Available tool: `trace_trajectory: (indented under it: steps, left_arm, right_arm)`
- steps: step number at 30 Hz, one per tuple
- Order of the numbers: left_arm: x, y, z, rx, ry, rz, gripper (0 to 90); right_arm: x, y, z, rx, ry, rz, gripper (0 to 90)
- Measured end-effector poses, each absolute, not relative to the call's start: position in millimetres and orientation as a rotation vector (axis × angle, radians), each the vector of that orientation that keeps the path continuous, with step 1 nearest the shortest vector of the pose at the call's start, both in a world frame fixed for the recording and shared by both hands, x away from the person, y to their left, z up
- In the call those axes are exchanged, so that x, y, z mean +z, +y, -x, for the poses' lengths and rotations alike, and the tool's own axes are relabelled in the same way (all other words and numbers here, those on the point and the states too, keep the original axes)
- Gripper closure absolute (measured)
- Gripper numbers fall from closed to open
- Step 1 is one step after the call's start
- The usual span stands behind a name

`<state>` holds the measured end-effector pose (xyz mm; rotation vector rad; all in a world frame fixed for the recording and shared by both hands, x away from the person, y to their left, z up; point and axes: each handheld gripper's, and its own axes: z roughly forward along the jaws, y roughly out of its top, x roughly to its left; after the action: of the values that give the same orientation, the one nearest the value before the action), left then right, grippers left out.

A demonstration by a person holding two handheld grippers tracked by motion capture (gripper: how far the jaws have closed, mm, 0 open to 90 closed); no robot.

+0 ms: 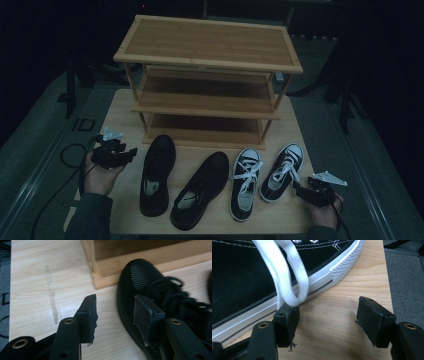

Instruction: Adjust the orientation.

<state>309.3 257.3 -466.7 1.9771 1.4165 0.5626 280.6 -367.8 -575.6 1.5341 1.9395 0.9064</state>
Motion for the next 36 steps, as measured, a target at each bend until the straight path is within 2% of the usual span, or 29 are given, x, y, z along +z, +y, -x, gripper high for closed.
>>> trace_trajectory:
  steps: [12,25,36]
  left_arm:
    - [-444,238,-300,0.551,1.363,-2.075,46.2]
    - [-444,224,-290,0.509,1.313,-2.142,37.1]
    - [-453,220,-282,0.477,1.275,-2.201,37.7]
  right_arm:
    - [-576,-368,-281,0.906,1.939,-1.534,34.5]
    - [-576,-368,-281,0.907,1.939,-1.534,34.5]
    - [-576,-368,-281,0.904,1.939,-1.535,34.2]
